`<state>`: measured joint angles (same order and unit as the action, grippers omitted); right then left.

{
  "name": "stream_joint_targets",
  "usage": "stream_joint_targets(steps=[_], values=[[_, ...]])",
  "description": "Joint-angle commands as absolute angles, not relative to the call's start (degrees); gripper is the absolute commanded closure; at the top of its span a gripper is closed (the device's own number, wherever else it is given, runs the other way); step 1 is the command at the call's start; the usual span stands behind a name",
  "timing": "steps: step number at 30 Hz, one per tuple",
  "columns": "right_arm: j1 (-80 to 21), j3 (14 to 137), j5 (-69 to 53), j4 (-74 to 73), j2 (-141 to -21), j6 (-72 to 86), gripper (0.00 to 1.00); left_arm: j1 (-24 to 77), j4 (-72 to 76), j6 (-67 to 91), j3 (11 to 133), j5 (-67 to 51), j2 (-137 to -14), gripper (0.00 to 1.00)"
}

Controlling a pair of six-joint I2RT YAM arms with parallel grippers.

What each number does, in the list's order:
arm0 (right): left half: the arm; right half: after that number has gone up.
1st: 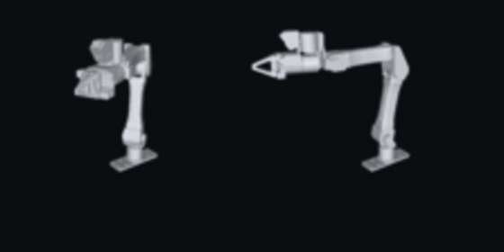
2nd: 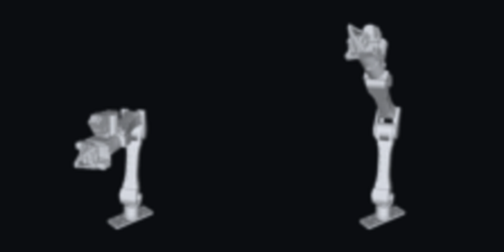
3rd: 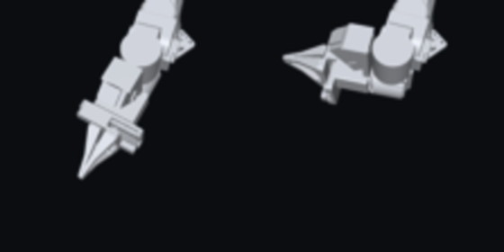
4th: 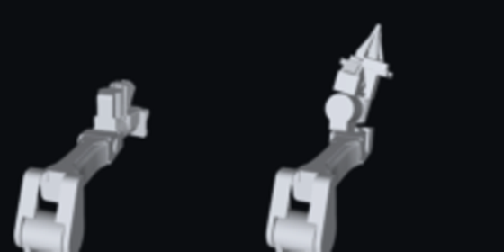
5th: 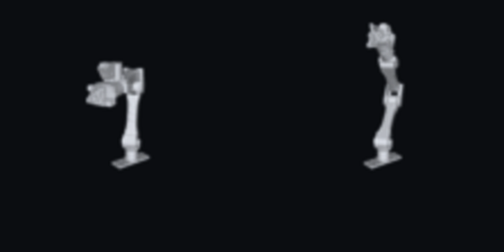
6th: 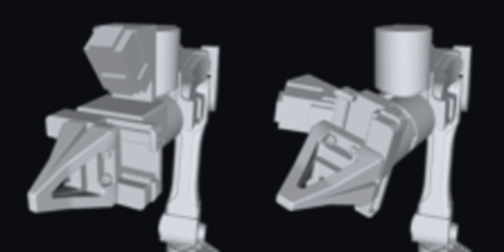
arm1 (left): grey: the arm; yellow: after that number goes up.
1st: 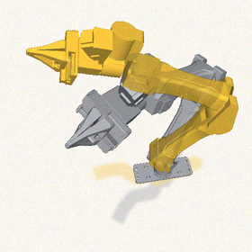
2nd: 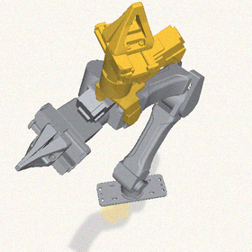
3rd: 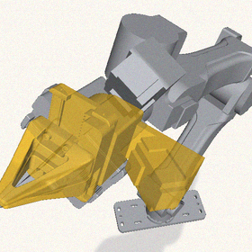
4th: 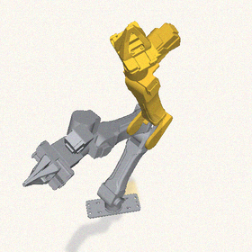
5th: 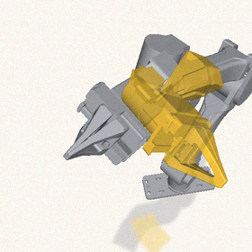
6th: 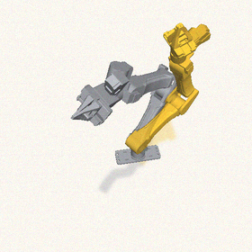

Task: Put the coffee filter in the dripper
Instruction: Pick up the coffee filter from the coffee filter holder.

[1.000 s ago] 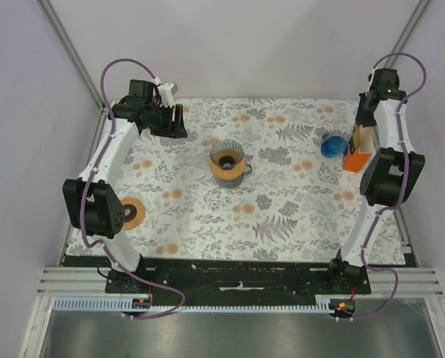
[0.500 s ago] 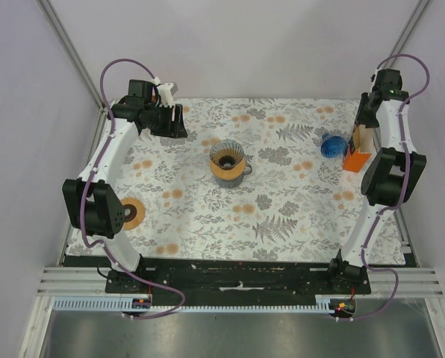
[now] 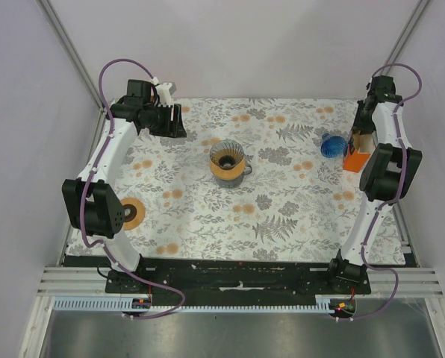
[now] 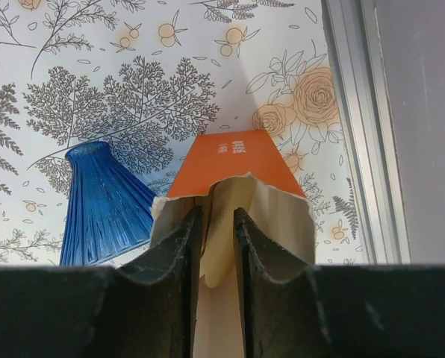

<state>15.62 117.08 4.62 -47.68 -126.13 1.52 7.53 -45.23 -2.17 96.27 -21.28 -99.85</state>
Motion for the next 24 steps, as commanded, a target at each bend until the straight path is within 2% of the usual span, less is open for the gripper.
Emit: stream_joint_targets(steps=[1,5,13,24], values=[[16.2,117.7,5.2,-47.0,-126.1,2.4,0.76,7.2,-43.8,-2.5,96.5,-22.7,-99.1,0.33],[16.3,117.1,5.8,-46.8,-125.2,2.4,1.0,7.1,-43.8,-2.5,96.7,-22.8,-99.0,0.33],[16.3,115.1,5.8,-46.6,-118.8,2.0,1.0,7.0,-43.8,-2.5,96.8,-23.1,-99.1,0.33],[16.3,106.4,2.2,-45.4,-107.0,2.1,1.0,7.0,-44.6,-2.5,97.7,-26.5,-99.1,0.34]])
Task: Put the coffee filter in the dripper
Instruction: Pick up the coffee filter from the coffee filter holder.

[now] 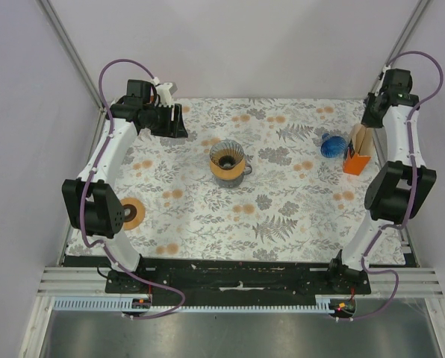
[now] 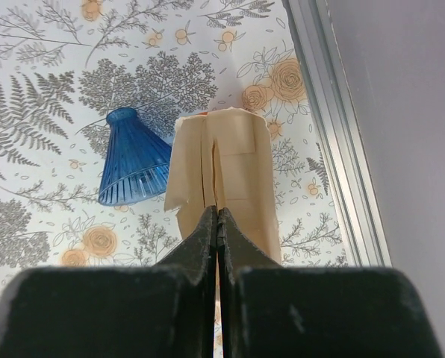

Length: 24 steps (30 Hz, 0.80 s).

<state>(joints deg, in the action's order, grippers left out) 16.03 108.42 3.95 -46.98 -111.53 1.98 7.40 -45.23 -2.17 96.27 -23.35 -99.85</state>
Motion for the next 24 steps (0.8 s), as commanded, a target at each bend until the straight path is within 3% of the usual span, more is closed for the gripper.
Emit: stream_joint_targets(steps=[1,12,17,24], values=[[16.3,105.9,1.7,-45.4,-106.0,2.1,1.0,7.1,-44.8,-2.7,98.0,-26.8,-99.1,0.34],[16.3,107.1,-3.7,-46.0,-92.0,2.2,1.0,8.2,-49.7,-3.9,105.7,-33.8,-100.3,0.35],[14.9,104.5,-16.8,-43.6,-85.0,1.1,1.0,12.6,-50.4,-5.8,109.4,-34.8,-99.8,0.33],[9.8,100.0,-42.2,-35.4,-75.8,1.7,1.0,18.9,-50.4,-3.9,113.8,-41.8,-100.2,0.21]])
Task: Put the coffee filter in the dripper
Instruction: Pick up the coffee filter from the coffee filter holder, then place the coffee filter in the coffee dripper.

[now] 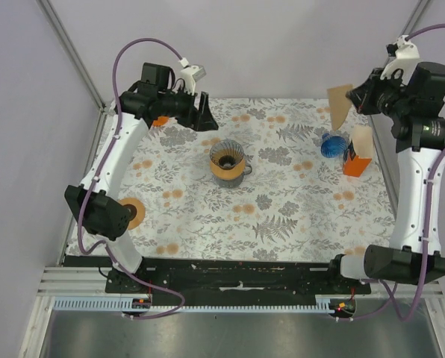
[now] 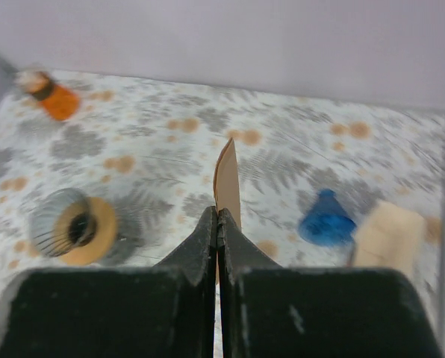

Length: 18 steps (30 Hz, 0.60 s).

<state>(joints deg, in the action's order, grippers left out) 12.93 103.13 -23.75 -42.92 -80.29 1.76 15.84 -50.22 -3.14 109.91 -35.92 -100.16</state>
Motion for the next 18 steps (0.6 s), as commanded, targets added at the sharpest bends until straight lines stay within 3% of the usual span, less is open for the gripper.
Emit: stream_joint_targets(steps=[1,9,18], values=[[8.3,98.8,-45.1,-33.9,-74.2,1.1,1.0,19.9,-50.4,-4.0,114.3,-42.4,-100.1,0.21],[-5.4,89.7,-61.6,-26.8,-64.3,-10.5,1.0,22.5,-49.2,-16.8,114.4,-44.0,-93.5,0.24],[-12.5,85.0,-68.3,-25.8,-59.7,-14.9,1.0,22.6,-71.1,-36.5,127.6,-50.8,-90.9,0.31]])
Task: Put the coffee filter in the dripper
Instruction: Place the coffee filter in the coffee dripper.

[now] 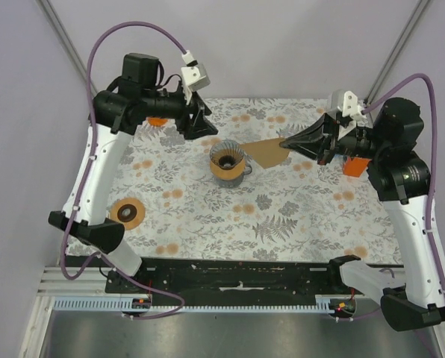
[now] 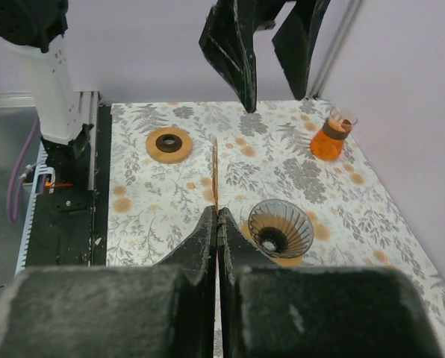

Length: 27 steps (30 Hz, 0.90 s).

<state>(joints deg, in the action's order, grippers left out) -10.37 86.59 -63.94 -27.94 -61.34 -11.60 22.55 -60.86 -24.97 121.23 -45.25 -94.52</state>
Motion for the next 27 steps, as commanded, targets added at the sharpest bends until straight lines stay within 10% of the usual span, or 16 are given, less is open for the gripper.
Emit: stream_joint_targets(steps=[1,13,27], values=[[-13.4,84.9,-68.3,-25.7,-59.5,-15.2,1.0,22.6,-72.2,-36.8,128.1,-52.4,-90.4,0.3],[-21.8,84.2,-67.9,-26.5,-59.7,-17.1,1.0,36.4,-74.0,-33.0,128.7,-52.1,-88.8,0.34],[-24.6,85.1,-62.2,-27.6,-61.4,-17.1,1.0,41.0,-74.7,-31.7,130.1,-49.6,-90.6,0.63]])
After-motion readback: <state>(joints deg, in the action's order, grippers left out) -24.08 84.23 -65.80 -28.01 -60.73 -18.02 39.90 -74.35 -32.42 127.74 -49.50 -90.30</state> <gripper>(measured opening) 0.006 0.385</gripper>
